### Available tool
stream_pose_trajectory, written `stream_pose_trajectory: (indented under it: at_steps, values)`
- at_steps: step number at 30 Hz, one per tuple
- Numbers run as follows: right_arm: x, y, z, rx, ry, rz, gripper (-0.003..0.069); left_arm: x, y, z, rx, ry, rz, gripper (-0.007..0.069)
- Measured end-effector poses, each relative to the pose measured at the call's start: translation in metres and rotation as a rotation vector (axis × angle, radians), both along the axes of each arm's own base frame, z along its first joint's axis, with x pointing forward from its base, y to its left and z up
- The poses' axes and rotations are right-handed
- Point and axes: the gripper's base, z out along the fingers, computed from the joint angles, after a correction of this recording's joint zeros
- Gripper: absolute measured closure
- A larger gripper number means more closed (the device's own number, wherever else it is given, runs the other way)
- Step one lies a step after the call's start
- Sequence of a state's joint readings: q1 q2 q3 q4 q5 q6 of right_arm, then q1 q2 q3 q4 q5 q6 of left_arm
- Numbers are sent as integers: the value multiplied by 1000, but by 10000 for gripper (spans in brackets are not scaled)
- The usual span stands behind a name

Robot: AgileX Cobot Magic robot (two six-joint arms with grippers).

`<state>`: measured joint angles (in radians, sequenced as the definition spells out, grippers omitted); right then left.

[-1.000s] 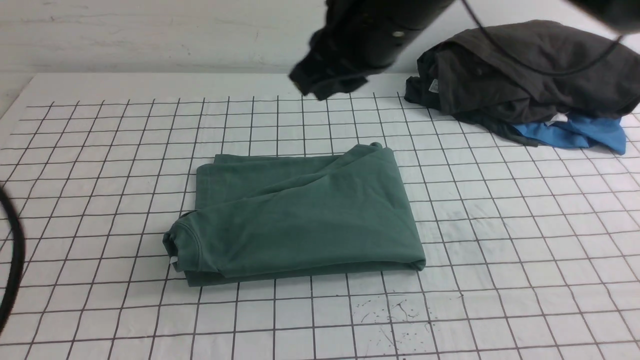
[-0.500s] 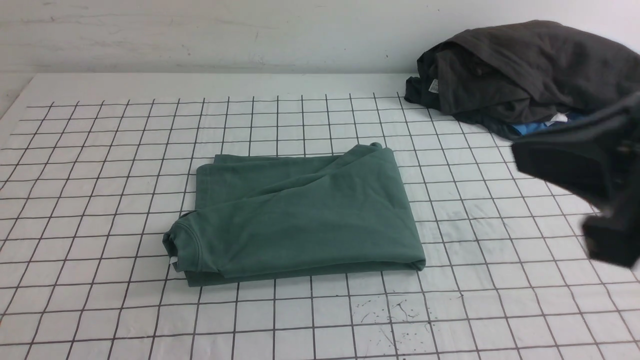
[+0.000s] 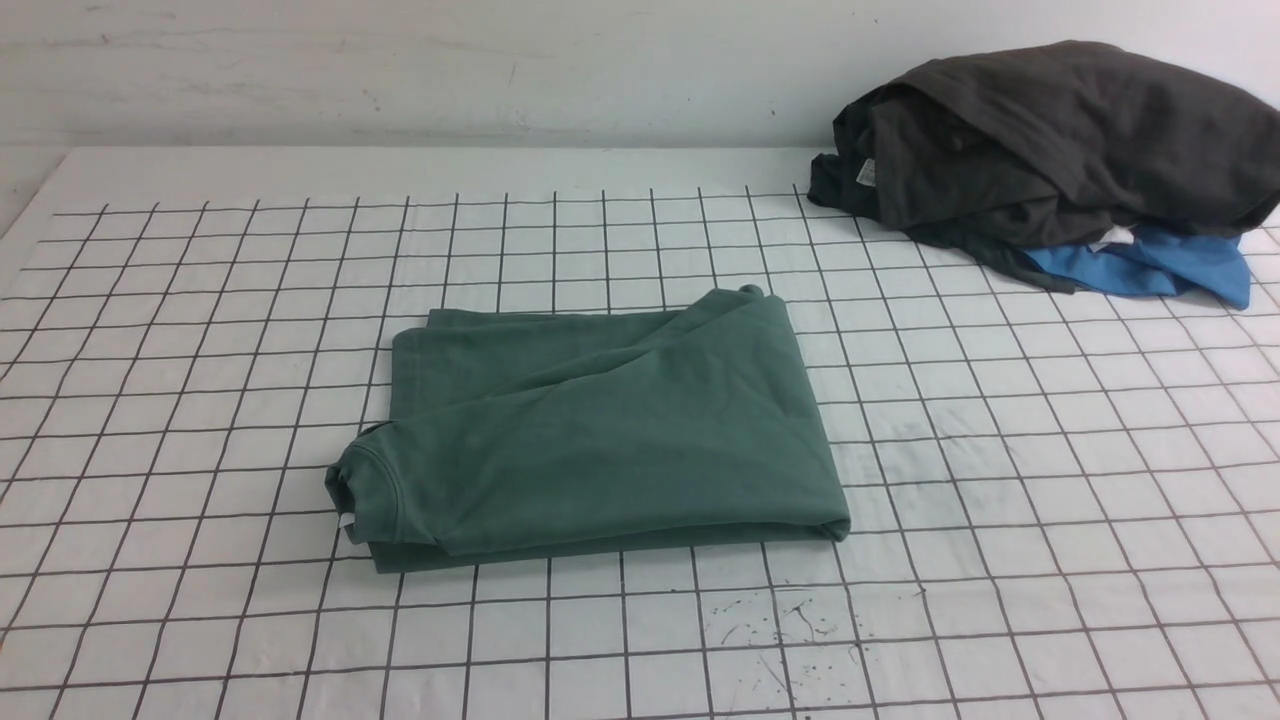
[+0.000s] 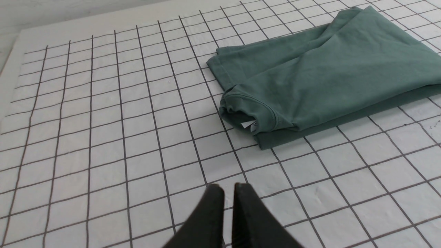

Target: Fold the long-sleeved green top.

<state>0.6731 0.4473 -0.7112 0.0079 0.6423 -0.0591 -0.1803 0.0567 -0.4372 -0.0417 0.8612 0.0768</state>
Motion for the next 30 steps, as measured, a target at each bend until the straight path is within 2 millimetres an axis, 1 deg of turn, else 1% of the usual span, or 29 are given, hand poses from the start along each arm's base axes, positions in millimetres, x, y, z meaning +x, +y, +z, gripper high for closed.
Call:
stream_pose_trajectory:
  at_steps: [20,25,29,30]
  values:
    - [0,1,-2,11,12,6,673,0,0,0,0,0,0,599]
    - [5,1,-13,2,-13,-24,673,0,0,0,0,0,0,599]
    - [9,-9,-41,105,-77,-154,673,0,0,0,0,0,0,599]
    - [9,-10,-41,115,-88,-168,673,0,0,0,0,0,0,599]
